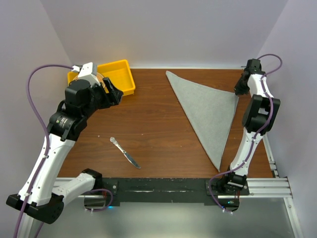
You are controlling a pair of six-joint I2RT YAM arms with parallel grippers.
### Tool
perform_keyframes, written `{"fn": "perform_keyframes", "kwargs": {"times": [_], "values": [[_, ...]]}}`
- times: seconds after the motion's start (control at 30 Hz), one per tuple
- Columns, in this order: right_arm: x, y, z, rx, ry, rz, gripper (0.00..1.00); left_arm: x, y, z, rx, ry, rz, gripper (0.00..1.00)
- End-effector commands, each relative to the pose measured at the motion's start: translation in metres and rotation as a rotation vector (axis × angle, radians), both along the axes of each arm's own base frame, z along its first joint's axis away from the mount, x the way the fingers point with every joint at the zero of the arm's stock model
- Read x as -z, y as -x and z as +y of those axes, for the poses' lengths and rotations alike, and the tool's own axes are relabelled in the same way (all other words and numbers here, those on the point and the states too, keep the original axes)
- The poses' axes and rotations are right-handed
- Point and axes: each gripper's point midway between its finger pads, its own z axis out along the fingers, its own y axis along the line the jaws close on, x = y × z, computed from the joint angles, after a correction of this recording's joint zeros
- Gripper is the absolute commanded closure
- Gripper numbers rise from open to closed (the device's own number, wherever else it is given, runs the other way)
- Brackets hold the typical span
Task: Fold the napkin, place the utensils inside, and roll it up
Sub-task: Fold the napkin
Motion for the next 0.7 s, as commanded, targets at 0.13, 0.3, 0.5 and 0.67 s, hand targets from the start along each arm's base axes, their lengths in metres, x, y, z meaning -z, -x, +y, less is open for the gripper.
{"fn": "perform_keyframes", "kwargs": {"times": [0.13, 0.3, 0.5, 0.67], "values": [[-0.008, -0.009, -0.012, 0.002, 0.033, -0.024, 1.00, -0.016, -0.003, 0.000, -0.009, 0.018, -0.055, 0.29], [-0.007, -0.011, -0.012, -0.004, 0.032, -0.014, 0.69, -0.015, 0.000, 0.001, -0.007, 0.016, -0.051, 0.29], [-0.020, 0.010, -0.026, 0.046, 0.122, 0.036, 0.40, -0.014, 0.001, -0.002, 0.020, 0.007, -0.048, 0.29], [-0.040, 0.048, -0.031, 0.097, 0.205, 0.116, 0.27, -0.005, 0.001, -0.004, 0.039, -0.010, -0.026, 0.29]]}}
